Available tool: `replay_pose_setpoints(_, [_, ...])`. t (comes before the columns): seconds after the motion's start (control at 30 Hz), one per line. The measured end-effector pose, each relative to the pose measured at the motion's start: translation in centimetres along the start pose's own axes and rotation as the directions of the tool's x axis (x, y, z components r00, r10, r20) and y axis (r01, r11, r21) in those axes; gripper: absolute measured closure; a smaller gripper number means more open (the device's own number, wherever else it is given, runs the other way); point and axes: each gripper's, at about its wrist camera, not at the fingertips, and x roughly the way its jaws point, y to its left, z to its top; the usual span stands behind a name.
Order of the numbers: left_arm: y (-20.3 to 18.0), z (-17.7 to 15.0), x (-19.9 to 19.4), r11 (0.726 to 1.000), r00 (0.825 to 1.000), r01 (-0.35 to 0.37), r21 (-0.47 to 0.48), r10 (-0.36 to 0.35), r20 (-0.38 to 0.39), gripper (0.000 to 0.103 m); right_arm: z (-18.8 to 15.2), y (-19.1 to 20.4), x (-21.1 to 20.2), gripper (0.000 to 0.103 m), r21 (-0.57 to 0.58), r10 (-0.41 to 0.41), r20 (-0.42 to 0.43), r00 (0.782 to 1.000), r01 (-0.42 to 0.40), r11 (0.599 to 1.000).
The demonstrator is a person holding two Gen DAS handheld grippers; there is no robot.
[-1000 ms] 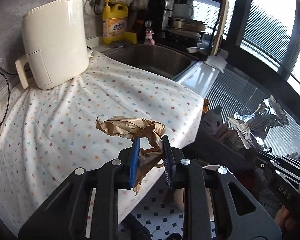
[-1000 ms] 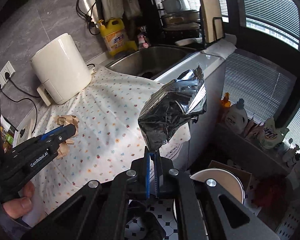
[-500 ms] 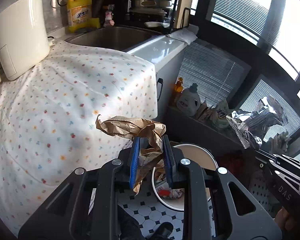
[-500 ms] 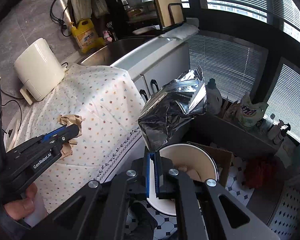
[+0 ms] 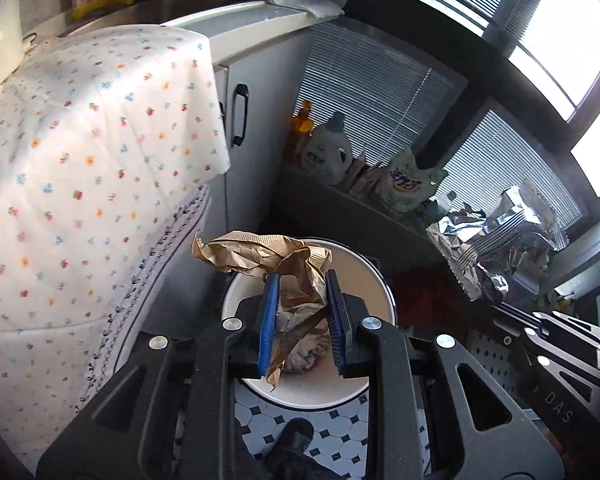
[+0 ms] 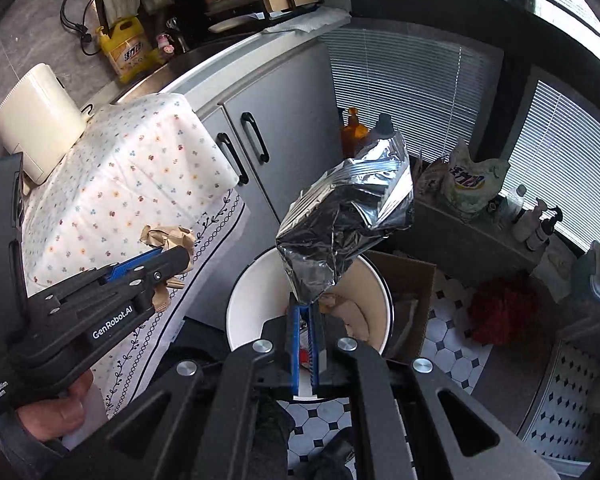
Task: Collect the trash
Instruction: 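Open both grippers over the white bucket to drop the paper and foil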
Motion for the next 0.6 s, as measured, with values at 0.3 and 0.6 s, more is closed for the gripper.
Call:
replay_pose_setpoints(0.3, [-0.6,0.6,1.0,0.998,0.998,0.057,0.014,-0.057,0.003,0.05,0.1,-1.2,1.1,0.098,0.015,-0.015,-0.023,1.0,0.016,1.0])
replay_pose_setpoints(0.6, [2.0,1.9,-1.0,1.0,0.999,-0.001,-0.013,0.002,0.045,0.047,0.5,0.4,1.6,0.095,-0.01,0.016,-0.04,0.999,-0.016,1.0])
